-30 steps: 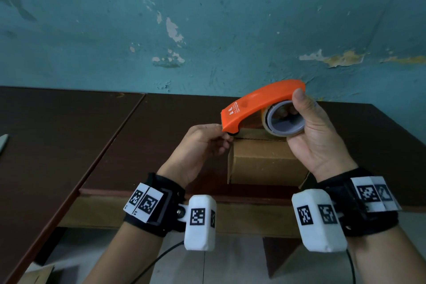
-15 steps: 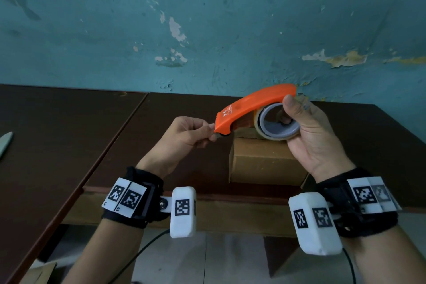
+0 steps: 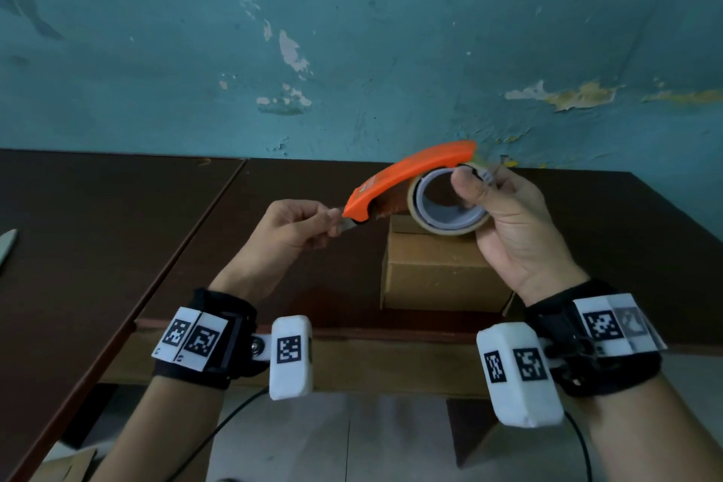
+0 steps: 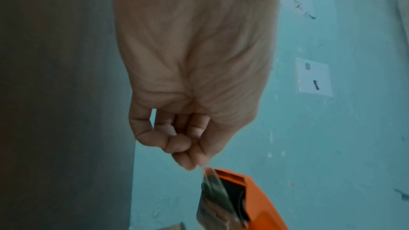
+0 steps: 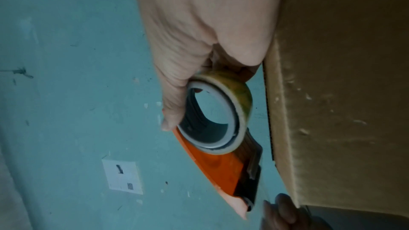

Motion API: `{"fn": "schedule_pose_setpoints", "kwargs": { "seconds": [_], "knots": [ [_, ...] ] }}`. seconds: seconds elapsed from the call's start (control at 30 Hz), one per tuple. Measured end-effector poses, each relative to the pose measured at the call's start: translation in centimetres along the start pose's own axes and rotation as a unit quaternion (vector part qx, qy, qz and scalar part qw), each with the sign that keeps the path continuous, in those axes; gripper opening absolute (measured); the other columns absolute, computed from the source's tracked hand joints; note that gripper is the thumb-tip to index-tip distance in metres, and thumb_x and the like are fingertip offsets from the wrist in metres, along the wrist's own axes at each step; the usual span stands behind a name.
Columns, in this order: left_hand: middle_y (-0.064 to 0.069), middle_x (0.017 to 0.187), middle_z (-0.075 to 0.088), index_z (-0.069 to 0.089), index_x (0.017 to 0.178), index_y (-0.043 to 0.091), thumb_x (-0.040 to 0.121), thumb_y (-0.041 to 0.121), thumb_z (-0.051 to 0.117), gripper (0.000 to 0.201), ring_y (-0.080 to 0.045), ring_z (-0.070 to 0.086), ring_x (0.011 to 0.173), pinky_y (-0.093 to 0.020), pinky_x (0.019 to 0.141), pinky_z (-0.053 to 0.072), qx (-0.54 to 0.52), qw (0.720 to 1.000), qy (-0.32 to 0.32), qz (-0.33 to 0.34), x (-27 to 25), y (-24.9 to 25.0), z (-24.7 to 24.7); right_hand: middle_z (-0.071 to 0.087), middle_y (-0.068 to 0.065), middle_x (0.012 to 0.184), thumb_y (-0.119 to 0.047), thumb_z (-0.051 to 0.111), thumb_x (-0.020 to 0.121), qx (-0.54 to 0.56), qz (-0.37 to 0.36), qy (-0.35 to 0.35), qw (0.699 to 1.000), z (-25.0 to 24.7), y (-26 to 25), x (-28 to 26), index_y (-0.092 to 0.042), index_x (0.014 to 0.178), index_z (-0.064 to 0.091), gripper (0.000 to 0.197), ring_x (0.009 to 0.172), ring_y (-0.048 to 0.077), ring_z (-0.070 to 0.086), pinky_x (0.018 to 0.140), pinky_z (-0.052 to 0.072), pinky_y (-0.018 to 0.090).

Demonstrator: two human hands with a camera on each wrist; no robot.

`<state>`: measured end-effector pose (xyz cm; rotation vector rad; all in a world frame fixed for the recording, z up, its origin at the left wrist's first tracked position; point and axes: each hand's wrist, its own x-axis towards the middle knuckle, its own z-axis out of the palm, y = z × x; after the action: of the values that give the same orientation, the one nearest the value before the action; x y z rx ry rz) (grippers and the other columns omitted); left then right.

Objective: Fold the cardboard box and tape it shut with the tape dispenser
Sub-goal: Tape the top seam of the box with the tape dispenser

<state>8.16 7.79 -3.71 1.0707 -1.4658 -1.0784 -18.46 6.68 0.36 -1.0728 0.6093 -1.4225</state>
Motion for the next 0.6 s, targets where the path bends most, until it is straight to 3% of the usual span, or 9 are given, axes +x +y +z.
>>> {"fn": "schedule_pose_setpoints", "kwargs": {
  "seconds": [0.13,0.23,0.33,0.43,0.6],
  "knots": [
    [-0.008,0.077,0.064,0.066,0.079,-0.002,0.103,0.014,0.06,0.029,-0.012,0.052,0.07,-0.025,0.069,0.041,-0.008,0.999,0.044,-0.012,0.4,-0.7,0.3,0.074,0.003,0.094,0.012,0.082,0.058,-0.131,0.002,0.027,0.991,-0.1,0.1,0.1,-0.006,0.099,0.065,0.049,0.092,0.017,0.073,0.084,0.059,0.032],
    [-0.017,0.082,0.061,0.065,0.079,-0.005,0.093,0.024,0.064,0.032,-0.015,0.05,0.07,-0.029,0.07,0.038,-0.033,0.997,0.065,-0.001,0.7,-0.5,-0.3,0.07,0.012,0.096,0.02,0.076,0.069,-0.237,-0.013,0.041,0.971,0.2,0.6,0.0,0.002,0.104,0.062,0.042,0.092,0.025,0.071,0.089,0.059,0.042],
    [-0.009,0.074,0.061,0.067,0.073,0.006,0.099,0.018,0.066,0.029,-0.014,0.05,0.068,-0.025,0.068,0.039,-0.04,0.998,0.037,-0.01,0.6,-0.2,-0.6,0.064,0.023,0.1,0.01,0.071,0.071,-0.189,-0.03,0.061,0.98,0.4,0.7,0.1,0.0,0.099,0.063,0.031,0.098,0.038,0.067,0.1,0.051,0.052],
    [-0.001,0.071,0.065,0.068,0.074,0.005,0.102,0.015,0.061,0.03,-0.009,0.054,0.066,-0.018,0.066,0.043,0.0,1.0,-0.005,-0.023,0.0,-0.4,-0.3,0.06,0.021,0.098,0.008,0.067,0.066,-0.139,-0.04,0.055,0.988,0.2,0.5,0.1,-0.013,0.087,0.062,0.03,0.097,0.035,0.062,0.104,0.046,0.058],
    [0.0,0.069,0.062,0.067,0.071,0.009,0.104,0.012,0.058,0.035,-0.01,0.052,0.069,-0.016,0.067,0.044,-0.042,0.999,-0.007,-0.012,-0.7,-0.9,0.6,0.065,0.012,0.092,0.014,0.06,0.059,-0.084,-0.037,0.047,0.995,-0.1,0.4,0.2,-0.014,0.087,0.064,0.039,0.101,0.036,0.061,0.107,0.044,0.06]
  ]
}}
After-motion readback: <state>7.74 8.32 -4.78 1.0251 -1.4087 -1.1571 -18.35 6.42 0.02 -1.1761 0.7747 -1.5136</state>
